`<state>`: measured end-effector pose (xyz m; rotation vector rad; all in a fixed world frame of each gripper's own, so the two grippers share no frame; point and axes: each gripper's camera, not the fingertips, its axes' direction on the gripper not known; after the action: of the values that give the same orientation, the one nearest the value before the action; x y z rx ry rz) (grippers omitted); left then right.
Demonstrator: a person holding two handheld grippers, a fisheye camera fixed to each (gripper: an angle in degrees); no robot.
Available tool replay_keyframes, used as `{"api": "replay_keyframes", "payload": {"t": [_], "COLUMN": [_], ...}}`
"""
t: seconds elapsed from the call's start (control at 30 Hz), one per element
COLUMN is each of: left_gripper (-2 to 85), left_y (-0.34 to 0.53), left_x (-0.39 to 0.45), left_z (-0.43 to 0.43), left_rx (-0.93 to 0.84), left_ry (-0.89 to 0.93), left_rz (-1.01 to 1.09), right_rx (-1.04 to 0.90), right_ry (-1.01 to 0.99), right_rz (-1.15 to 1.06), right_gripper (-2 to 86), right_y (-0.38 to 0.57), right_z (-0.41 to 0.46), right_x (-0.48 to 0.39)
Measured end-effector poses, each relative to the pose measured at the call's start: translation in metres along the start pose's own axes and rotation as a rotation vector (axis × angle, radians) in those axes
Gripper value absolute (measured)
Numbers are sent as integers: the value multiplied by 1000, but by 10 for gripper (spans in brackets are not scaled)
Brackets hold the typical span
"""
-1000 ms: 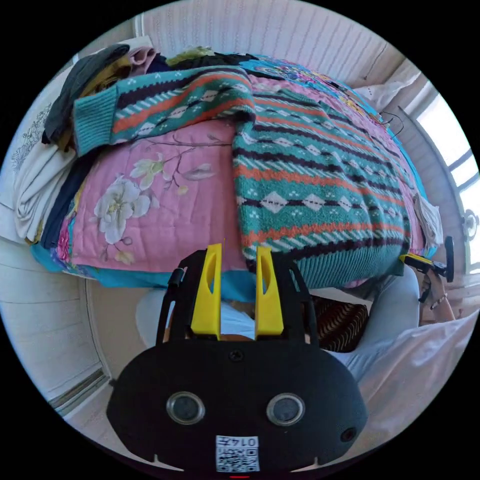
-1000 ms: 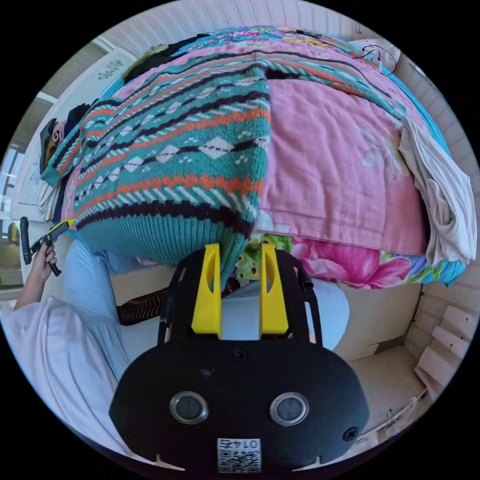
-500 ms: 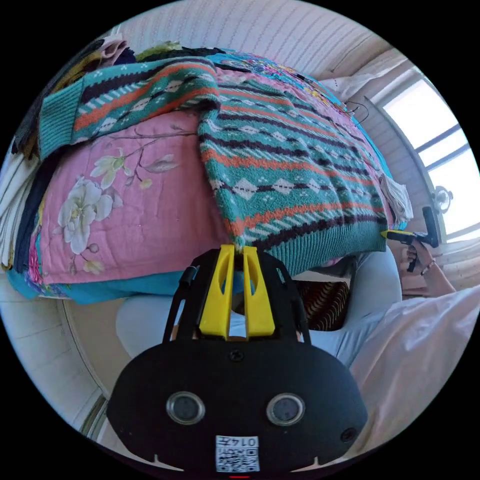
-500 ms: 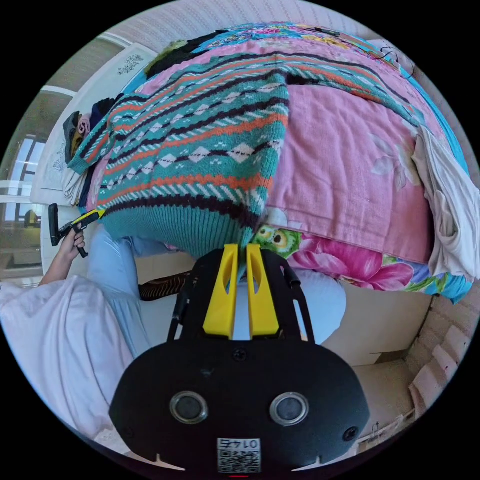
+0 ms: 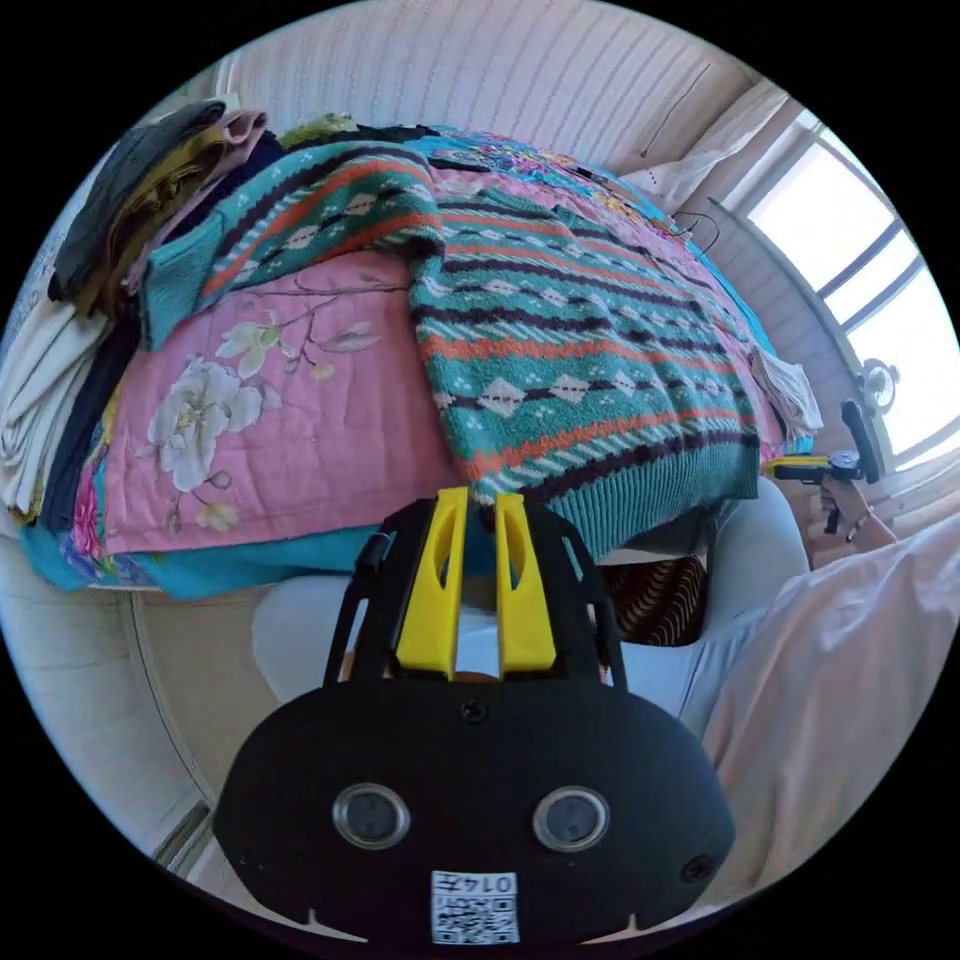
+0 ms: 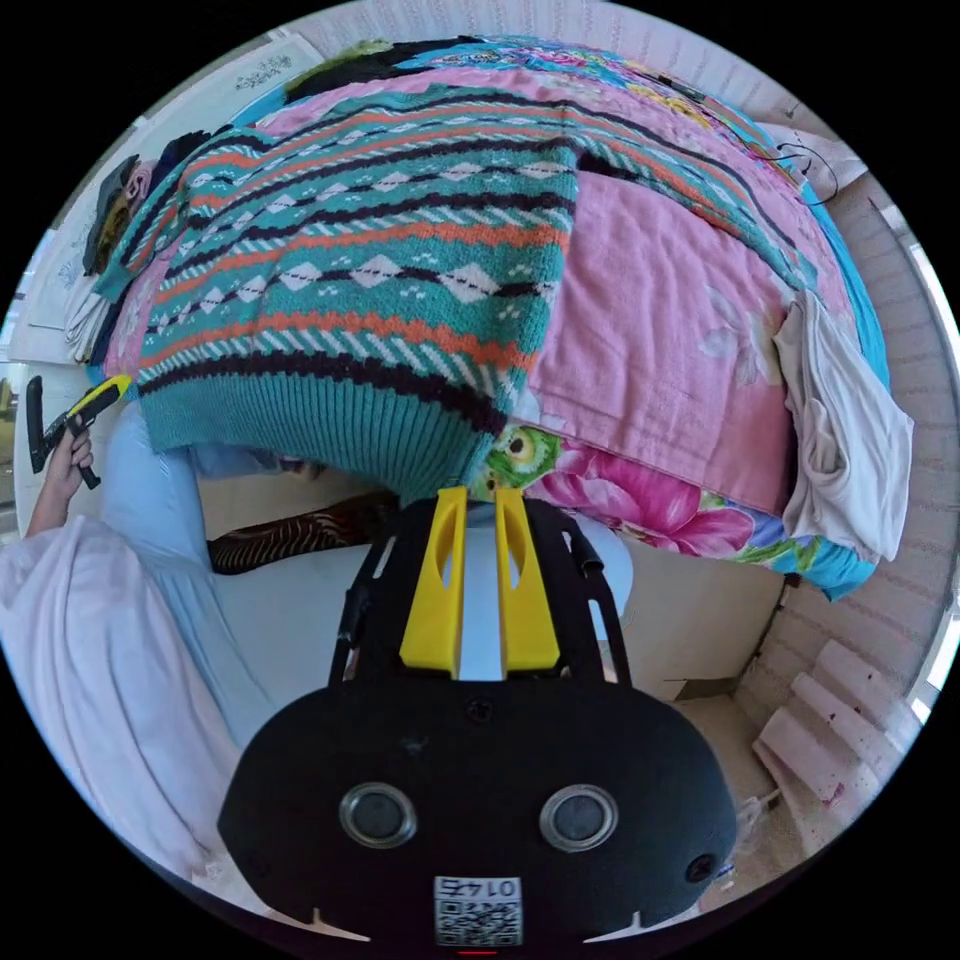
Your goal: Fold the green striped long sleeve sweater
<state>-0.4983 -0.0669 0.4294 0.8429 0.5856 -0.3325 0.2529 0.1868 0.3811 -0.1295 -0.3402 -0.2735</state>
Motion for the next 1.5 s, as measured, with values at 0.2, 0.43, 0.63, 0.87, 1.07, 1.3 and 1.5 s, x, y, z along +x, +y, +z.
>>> {"api": "replay_keyframes", "payload": {"t": [0.2, 0.43, 0.63, 0.87, 1.07, 1.3, 1.5], "left_gripper": [55, 110, 113, 83, 50, 37, 38], "left_y": [14, 3, -31, -42, -31, -26, -27], "left_x": [-46, -81, -132, -215, -236, -243, -244], "left_z": [-49, -63, -47, -45, -49, -61, -64], "left_rx": [199, 349, 265, 335, 403, 383, 364], "left_ry": [-163, -381, -343, 13, 59, 106, 102], "left_rz": [-81, -7, -86, -431, -419, -380, -377], "right_rx": [226, 365, 109, -21, -84, -36, 24], "right_ry": [67, -268, -608, -564, -556, -577, -511], "right_rz": [-82, -473, -604, -396, -268, -344, -353], "right_gripper": [49, 85, 83, 82, 54, 10, 86], "right_y": [-41, -153, -277, -365, -390, -390, -392], "right_z": [-35, -48, -8, 47, 67, 59, 63], "right_x": [-55, -196, -336, -411, -428, -422, -424]}}
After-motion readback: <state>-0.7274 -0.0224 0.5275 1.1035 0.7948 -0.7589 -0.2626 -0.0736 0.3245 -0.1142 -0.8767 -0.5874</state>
